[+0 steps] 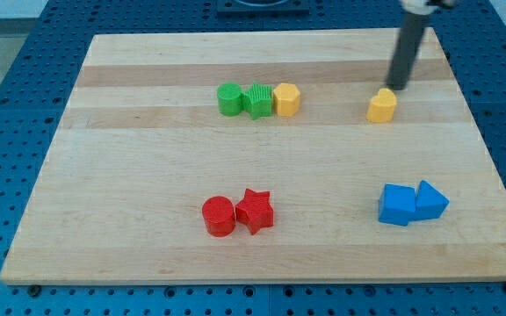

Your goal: Move the yellow heart bottom right to the yellow hexagon

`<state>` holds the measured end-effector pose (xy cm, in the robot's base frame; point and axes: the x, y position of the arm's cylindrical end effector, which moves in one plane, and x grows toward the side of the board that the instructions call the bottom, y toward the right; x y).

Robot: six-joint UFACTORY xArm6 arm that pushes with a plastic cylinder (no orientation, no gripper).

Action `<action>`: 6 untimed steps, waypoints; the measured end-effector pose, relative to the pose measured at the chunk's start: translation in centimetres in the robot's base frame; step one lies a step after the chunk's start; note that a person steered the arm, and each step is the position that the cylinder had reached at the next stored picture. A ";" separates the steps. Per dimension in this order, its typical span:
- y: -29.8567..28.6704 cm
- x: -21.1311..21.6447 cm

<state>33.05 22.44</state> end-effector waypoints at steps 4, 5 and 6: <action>-11.6 5.5; -11.1 5.5; -9.6 5.9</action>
